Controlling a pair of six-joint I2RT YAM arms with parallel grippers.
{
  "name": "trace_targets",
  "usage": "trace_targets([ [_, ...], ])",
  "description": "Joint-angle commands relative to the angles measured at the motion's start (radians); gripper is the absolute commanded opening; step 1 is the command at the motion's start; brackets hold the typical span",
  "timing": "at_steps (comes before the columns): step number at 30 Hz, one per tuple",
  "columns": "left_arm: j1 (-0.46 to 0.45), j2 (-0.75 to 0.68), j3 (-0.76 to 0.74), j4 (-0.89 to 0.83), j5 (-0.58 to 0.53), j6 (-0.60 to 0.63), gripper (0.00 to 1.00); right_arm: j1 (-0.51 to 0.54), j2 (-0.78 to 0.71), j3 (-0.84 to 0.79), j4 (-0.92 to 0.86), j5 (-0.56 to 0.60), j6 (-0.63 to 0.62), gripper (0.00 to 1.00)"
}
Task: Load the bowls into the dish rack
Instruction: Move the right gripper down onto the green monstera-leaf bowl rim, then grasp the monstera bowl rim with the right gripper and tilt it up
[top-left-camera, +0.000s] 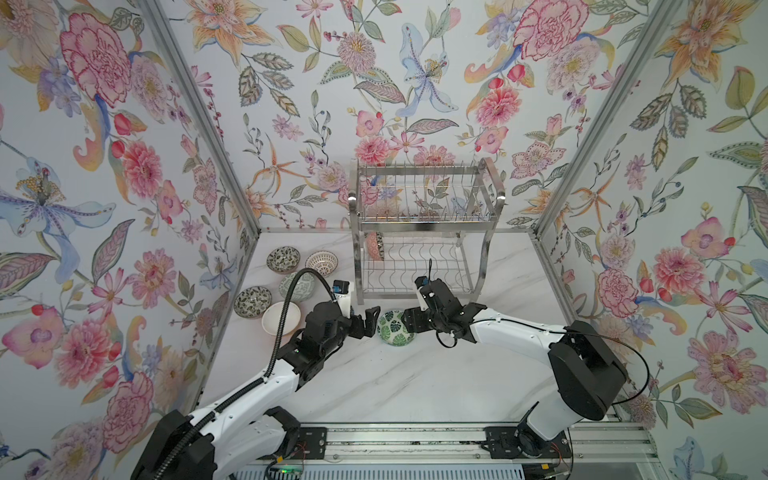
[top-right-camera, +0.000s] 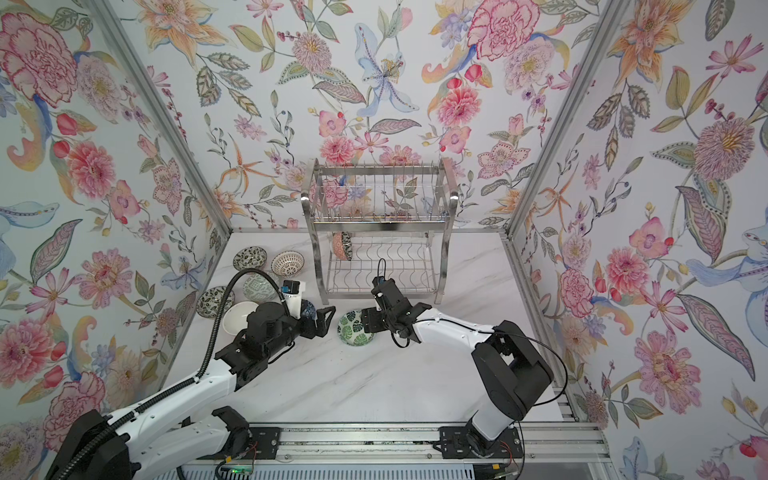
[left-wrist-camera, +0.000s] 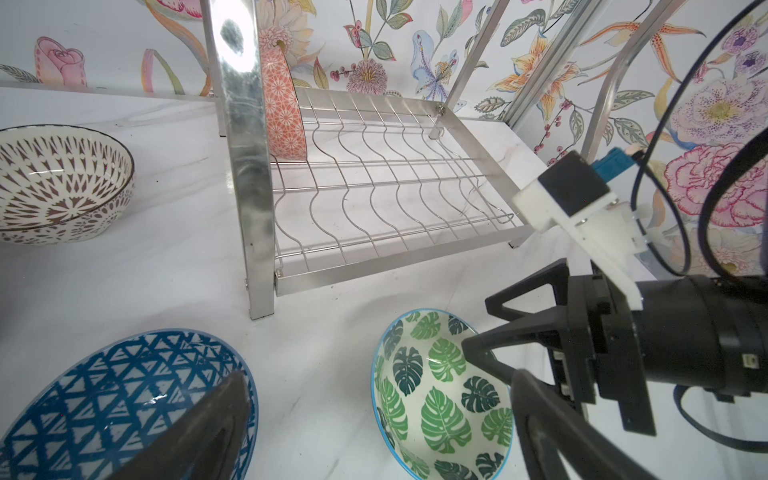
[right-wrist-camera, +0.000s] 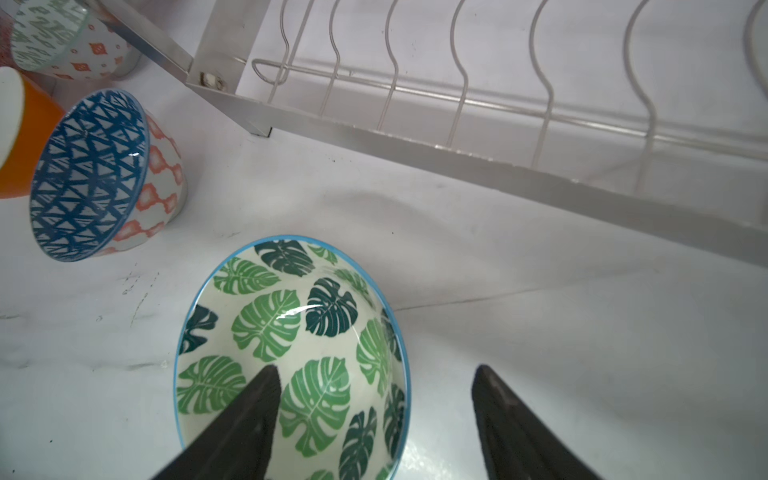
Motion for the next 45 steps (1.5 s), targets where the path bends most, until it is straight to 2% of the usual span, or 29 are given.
trace_targets([
  [1, -0.008, -0.028, -0.007, 0.006, 0.013, -0.026, 0.99, 0.025, 0.018, 0.023, -0.044, 0.054, 0.023, 0.68],
  [6, -0.008, -0.055, -0.02, -0.003, 0.01, -0.04, 0.99, 0.035, 0.043, 0.016, -0.05, 0.046, 0.037, 0.59],
  [10, -0.009, -0.081, -0.036, 0.009, 0.006, -0.052, 0.99, 0.038, 0.066, 0.02, -0.055, 0.054, 0.043, 0.55],
  [17, -0.01, -0.054, -0.009, 0.008, 0.026, -0.029, 0.99, 0.039, 0.093, 0.027, -0.053, 0.072, 0.043, 0.38],
  [23, -0.011, -0.006, 0.012, 0.02, 0.046, -0.028, 0.99, 0.036, 0.103, 0.046, -0.068, 0.078, 0.033, 0.19],
  [30, -0.022, 0.021, 0.04, 0.02, 0.042, -0.012, 0.99, 0.01, 0.046, 0.043, -0.112, 0.101, 0.026, 0.0],
  [37, -0.049, 0.057, 0.07, 0.029, 0.035, 0.005, 0.99, -0.077, -0.061, -0.029, -0.14, 0.08, 0.023, 0.0],
  [45, -0.113, 0.109, 0.126, 0.034, 0.0, 0.059, 0.99, -0.261, -0.194, -0.183, -0.129, -0.033, 0.033, 0.0],
])
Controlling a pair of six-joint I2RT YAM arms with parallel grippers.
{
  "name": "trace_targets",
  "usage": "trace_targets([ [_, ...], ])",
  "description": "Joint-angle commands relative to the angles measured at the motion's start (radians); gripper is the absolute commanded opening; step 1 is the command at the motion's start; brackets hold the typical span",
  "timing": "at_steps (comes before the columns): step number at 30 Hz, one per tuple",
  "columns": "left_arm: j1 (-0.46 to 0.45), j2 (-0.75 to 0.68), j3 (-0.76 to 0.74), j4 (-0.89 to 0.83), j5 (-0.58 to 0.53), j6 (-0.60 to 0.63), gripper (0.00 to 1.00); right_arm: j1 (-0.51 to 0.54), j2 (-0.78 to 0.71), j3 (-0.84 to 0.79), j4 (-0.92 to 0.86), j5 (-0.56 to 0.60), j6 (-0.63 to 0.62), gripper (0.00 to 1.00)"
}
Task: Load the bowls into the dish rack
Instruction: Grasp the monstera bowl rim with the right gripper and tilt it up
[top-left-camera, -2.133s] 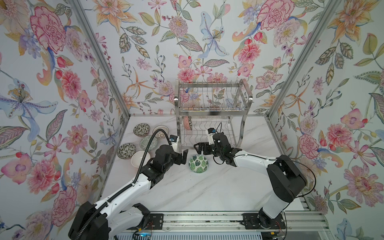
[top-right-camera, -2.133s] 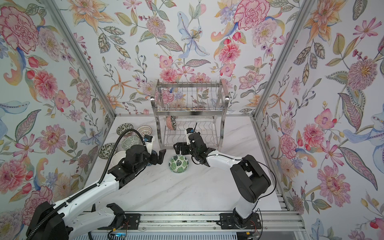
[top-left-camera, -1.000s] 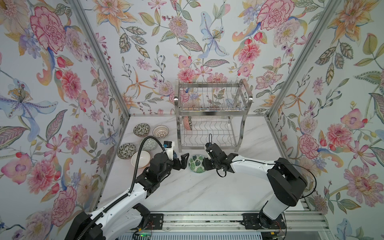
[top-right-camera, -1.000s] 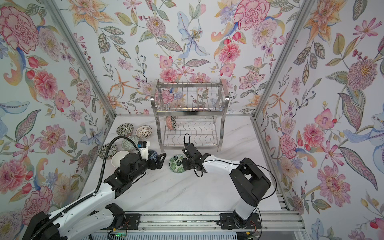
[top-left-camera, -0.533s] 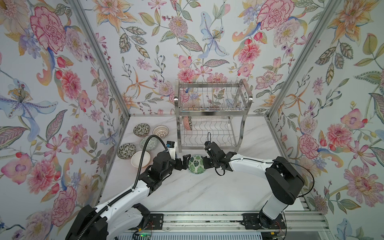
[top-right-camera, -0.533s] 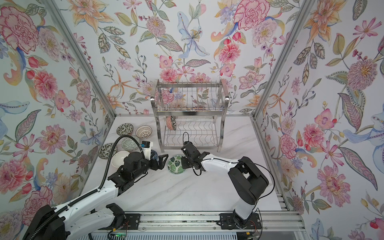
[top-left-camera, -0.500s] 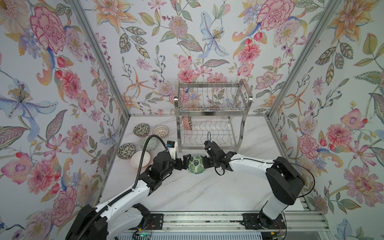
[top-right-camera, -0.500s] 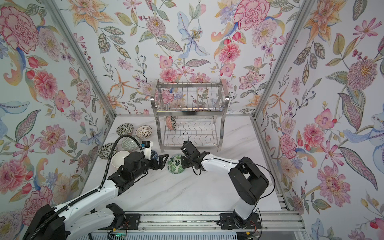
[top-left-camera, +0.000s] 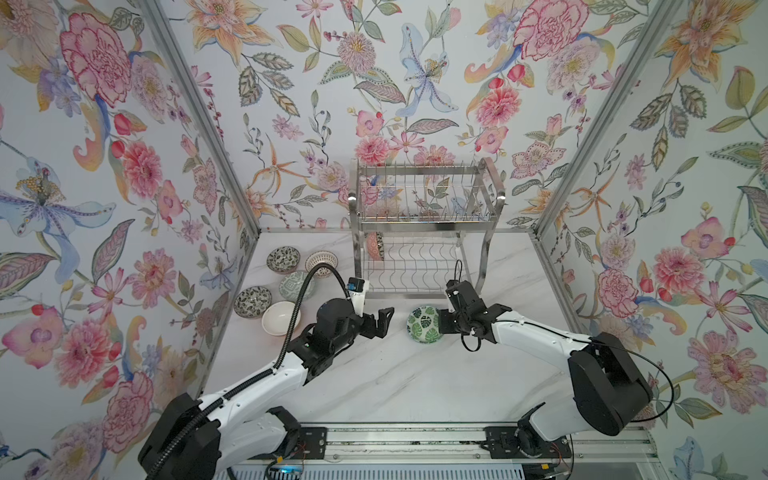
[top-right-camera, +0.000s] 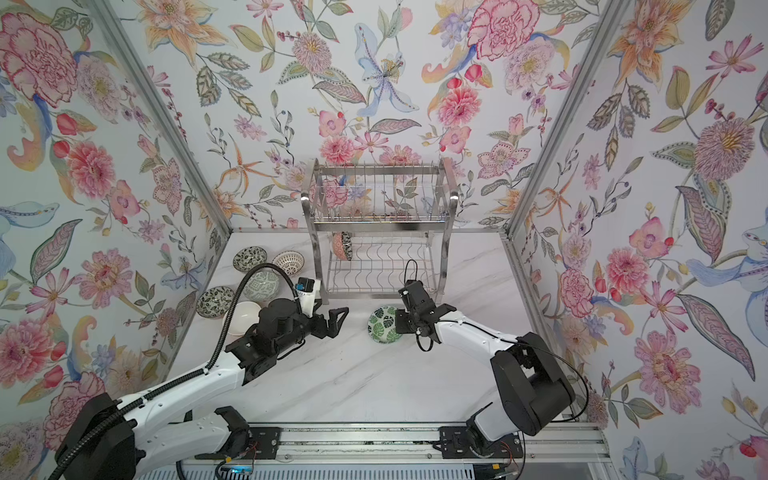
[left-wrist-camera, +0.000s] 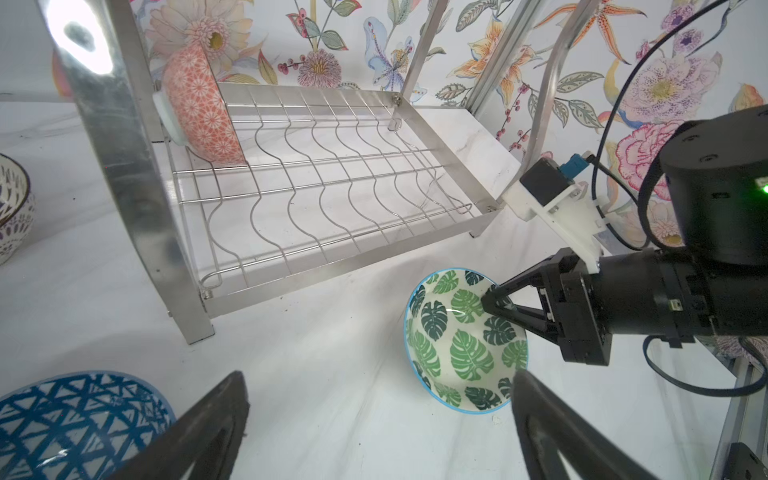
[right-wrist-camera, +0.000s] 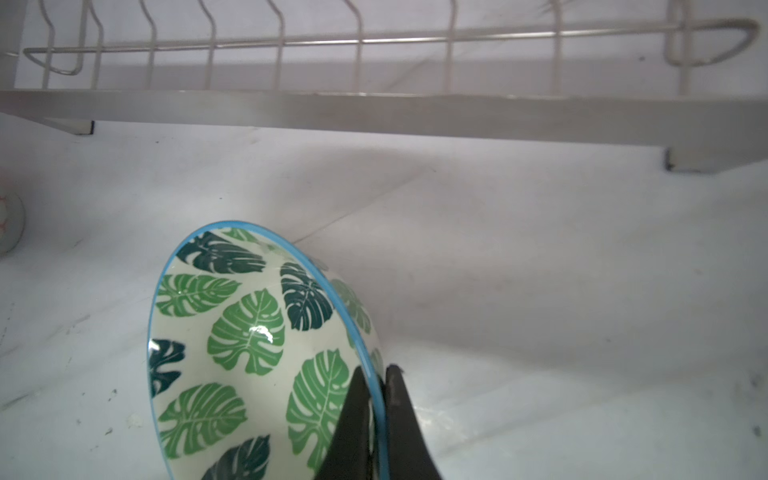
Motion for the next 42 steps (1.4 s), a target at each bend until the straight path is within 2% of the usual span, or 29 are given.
trace_targets([
  [1, -0.025, 0.019, 0.045, 0.024, -0.024, 0.051, 0.99, -0.061, -0.048, -0.053, -0.001, -0.061, -0.004, 0.0],
  [8, -0.046, 0.053, 0.072, 0.018, -0.031, 0.058, 0.99, -0.115, -0.014, -0.07, 0.008, -0.111, -0.021, 0.01],
  [12, -0.055, 0.048, 0.07, 0.012, -0.044, 0.066, 0.99, -0.128, -0.011, -0.053, 0.005, -0.116, -0.026, 0.2],
  [15, -0.056, 0.047, 0.07, 0.011, -0.043, 0.072, 0.99, -0.141, -0.007, -0.037, -0.008, -0.133, -0.024, 0.22],
  [25, -0.069, 0.06, 0.082, 0.006, -0.013, 0.098, 0.99, -0.137, -0.091, 0.017, -0.097, -0.073, -0.043, 0.54],
  [31, -0.08, 0.086, 0.087, -0.009, -0.006, 0.092, 0.99, -0.055, -0.117, 0.06, -0.122, -0.025, -0.027, 0.61],
  [37, -0.081, 0.094, 0.066, -0.022, -0.012, 0.08, 0.99, 0.077, -0.035, 0.104, -0.094, 0.01, 0.024, 0.65],
  [42, -0.08, 0.075, 0.034, -0.035, -0.031, 0.067, 0.99, 0.137, 0.04, 0.121, -0.061, 0.019, 0.051, 0.65],
])
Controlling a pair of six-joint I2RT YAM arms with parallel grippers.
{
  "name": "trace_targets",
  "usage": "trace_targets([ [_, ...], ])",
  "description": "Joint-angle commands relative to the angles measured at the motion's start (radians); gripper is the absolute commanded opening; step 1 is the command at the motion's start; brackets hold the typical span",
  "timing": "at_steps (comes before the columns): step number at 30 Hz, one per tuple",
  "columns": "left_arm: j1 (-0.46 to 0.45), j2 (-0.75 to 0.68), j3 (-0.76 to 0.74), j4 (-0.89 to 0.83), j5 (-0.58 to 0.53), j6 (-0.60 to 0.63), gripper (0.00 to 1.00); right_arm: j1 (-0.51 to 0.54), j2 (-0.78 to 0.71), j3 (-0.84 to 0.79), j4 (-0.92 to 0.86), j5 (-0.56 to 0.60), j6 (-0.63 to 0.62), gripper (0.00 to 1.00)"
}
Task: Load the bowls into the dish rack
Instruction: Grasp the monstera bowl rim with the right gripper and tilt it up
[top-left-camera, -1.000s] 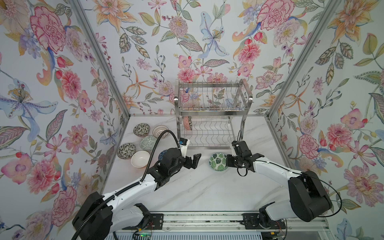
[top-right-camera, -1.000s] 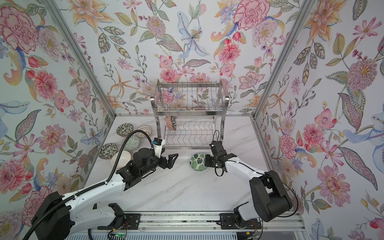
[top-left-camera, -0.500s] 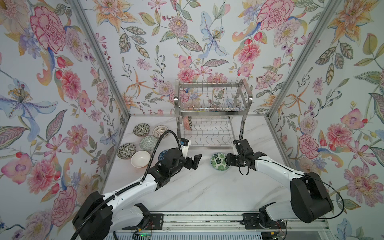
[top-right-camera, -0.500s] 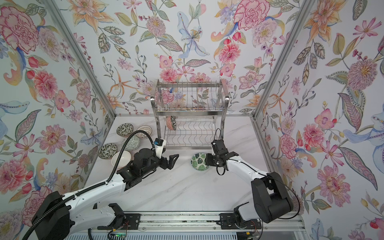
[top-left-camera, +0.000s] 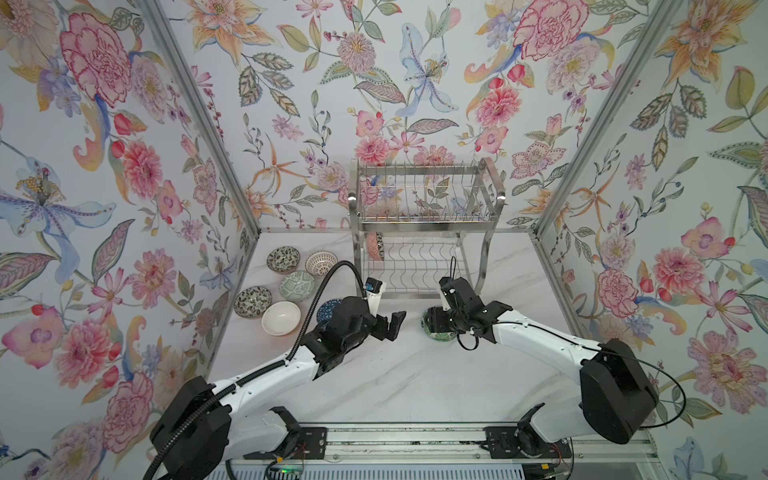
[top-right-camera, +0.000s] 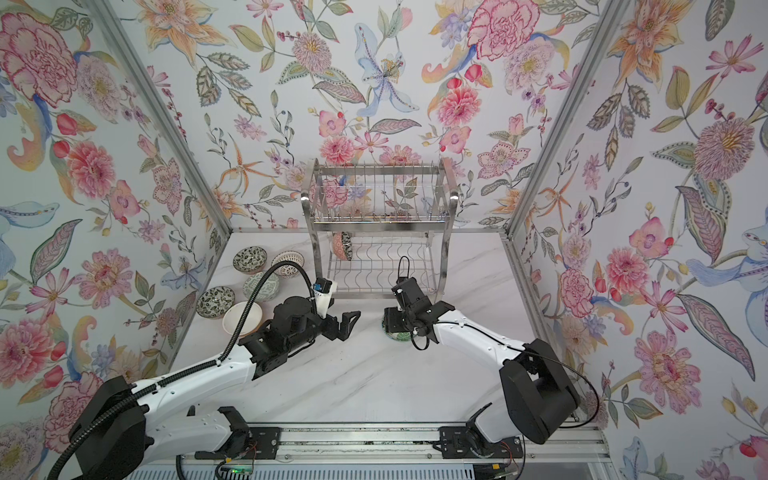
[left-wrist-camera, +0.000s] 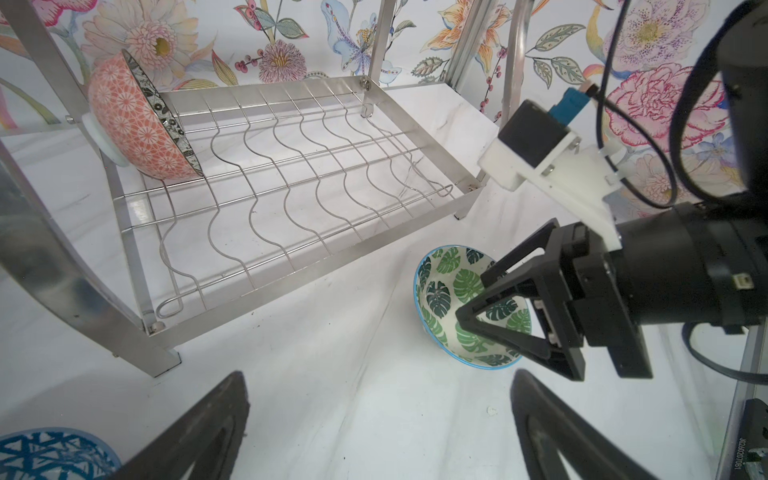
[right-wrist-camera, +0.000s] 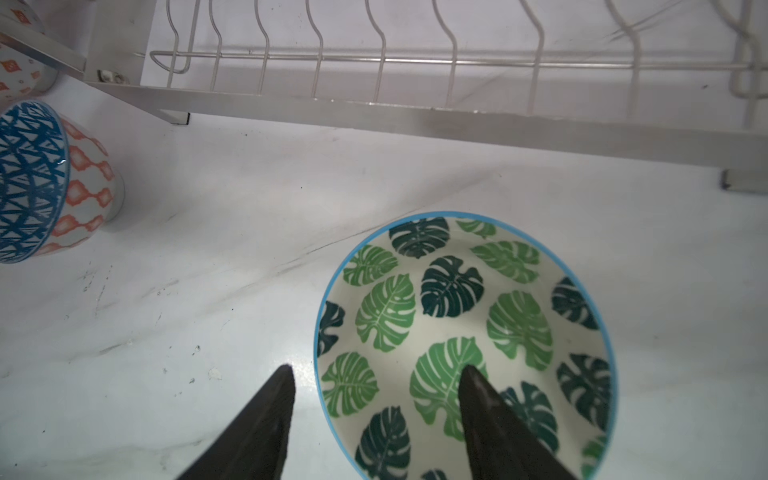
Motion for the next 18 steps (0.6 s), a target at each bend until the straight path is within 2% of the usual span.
trace_targets([
  [1, -0.01, -0.016, -0.029, -0.032, -0.017, -0.01, 0.99, 0.028, 0.042, 0.026, 0.013, 0.035, 0.031, 0.65],
  [10, -0.01, -0.063, -0.077, -0.032, -0.05, -0.015, 0.99, 0.063, 0.115, 0.061, -0.009, 0.067, 0.019, 0.64],
  [18, -0.009, -0.089, -0.091, -0.044, -0.056, -0.003, 0.99, 0.084, 0.196, 0.107, -0.029, 0.076, 0.001, 0.57],
])
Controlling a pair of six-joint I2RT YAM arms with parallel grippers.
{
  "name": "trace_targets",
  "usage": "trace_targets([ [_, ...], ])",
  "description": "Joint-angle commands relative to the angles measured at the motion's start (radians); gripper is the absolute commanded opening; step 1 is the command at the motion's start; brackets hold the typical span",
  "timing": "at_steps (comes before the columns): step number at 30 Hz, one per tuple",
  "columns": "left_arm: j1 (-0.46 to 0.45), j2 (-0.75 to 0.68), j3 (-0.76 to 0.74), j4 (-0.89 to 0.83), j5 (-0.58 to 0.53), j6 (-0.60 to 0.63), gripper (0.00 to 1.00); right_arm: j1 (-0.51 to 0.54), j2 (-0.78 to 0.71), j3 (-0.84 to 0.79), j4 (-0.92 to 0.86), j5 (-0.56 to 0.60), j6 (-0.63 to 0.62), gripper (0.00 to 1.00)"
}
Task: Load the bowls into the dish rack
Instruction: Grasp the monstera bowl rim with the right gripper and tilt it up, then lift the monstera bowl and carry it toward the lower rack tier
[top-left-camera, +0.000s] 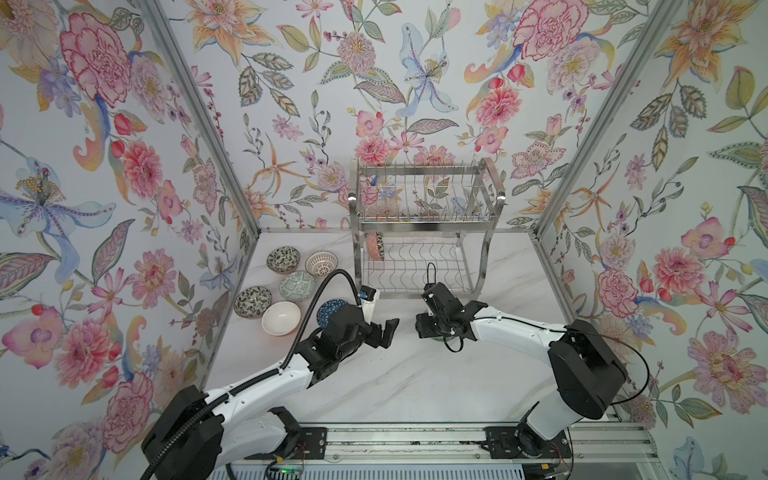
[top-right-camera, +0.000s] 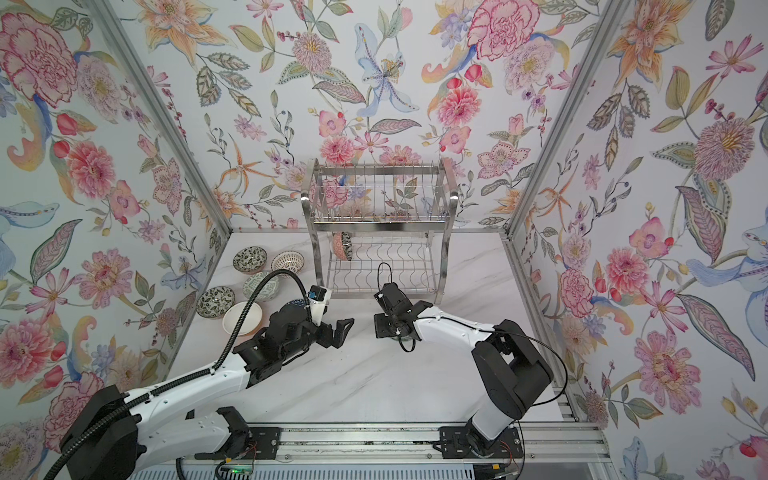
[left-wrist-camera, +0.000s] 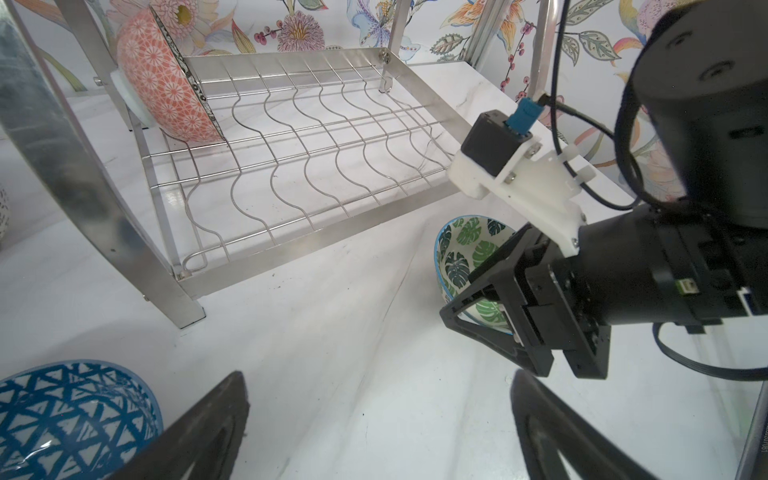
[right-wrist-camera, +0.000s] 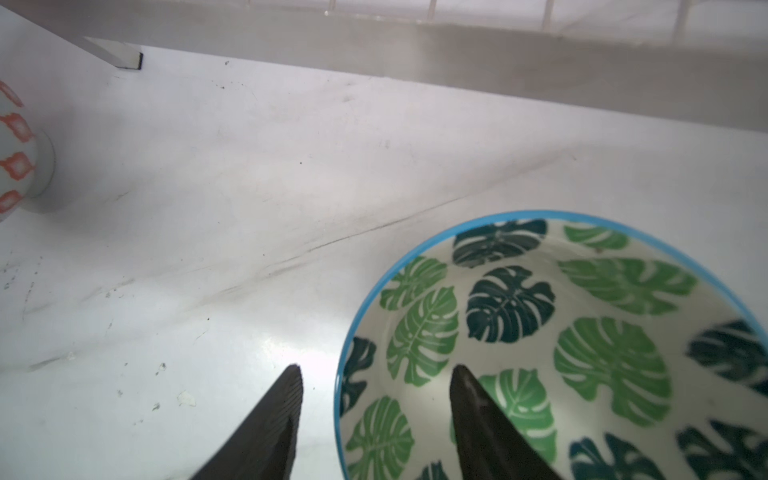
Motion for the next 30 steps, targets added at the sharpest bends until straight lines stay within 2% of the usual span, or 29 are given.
trace_targets([
  [1, -0.009, -0.026, -0.017, -0.019, -0.023, 0.006, 0.99, 0.012, 0.051, 0.047, -0.039, 0.028, -0.02, 0.55],
  [6, -0.01, -0.042, -0.027, -0.017, -0.033, 0.012, 0.99, 0.043, 0.099, 0.081, -0.088, 0.14, -0.061, 0.45],
  [14, -0.009, -0.046, -0.021, -0.026, -0.041, 0.032, 0.99, 0.05, 0.109, 0.08, -0.107, 0.161, -0.097, 0.26],
  [17, -0.008, -0.041, -0.015, -0.026, -0.038, 0.034, 0.99, 0.049, 0.11, 0.082, -0.113, 0.148, -0.112, 0.21],
  [23, -0.008, -0.042, -0.004, -0.042, -0.033, 0.041, 0.99, 0.045, 0.111, 0.086, -0.114, 0.062, -0.118, 0.03],
  [30, -0.009, -0.076, -0.017, -0.05, -0.056, 0.04, 0.99, 0.027, 0.054, 0.113, -0.127, -0.036, -0.093, 0.0],
])
